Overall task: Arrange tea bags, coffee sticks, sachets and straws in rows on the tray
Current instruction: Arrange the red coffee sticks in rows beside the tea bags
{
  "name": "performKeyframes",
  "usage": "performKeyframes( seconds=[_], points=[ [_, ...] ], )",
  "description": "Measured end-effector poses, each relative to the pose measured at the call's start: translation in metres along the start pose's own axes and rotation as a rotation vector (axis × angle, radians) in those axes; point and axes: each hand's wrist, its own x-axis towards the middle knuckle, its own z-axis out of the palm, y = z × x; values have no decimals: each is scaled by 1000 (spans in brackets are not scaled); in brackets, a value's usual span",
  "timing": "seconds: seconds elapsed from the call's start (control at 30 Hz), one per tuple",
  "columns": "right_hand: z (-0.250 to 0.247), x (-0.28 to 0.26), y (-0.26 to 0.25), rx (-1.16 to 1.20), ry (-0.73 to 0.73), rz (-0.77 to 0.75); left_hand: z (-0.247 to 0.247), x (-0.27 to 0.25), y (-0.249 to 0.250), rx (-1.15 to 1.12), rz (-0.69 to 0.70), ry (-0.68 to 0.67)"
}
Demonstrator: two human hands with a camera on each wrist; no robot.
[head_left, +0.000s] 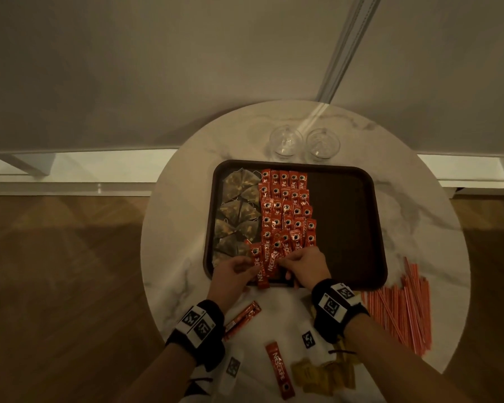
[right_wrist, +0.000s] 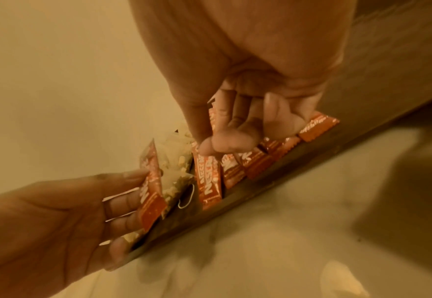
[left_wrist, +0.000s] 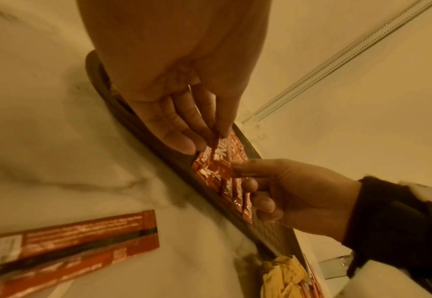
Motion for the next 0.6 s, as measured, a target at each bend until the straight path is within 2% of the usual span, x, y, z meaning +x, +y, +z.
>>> performKeyframes(
  seconds=[0.1,0.23,0.43,0.6],
  points=[
    [-6,-11,-2,82,-26,-58,6,3,4,4,29,-11],
    [-10,-26,5,137,-131,-118,16,5,10,11,72,-63],
    [-15,-26,18,171,-62,-56,29,7,23,114,134,-130],
    [-21,-15,20,221,56,25,26,9,25,263,196,-48]
  ],
)
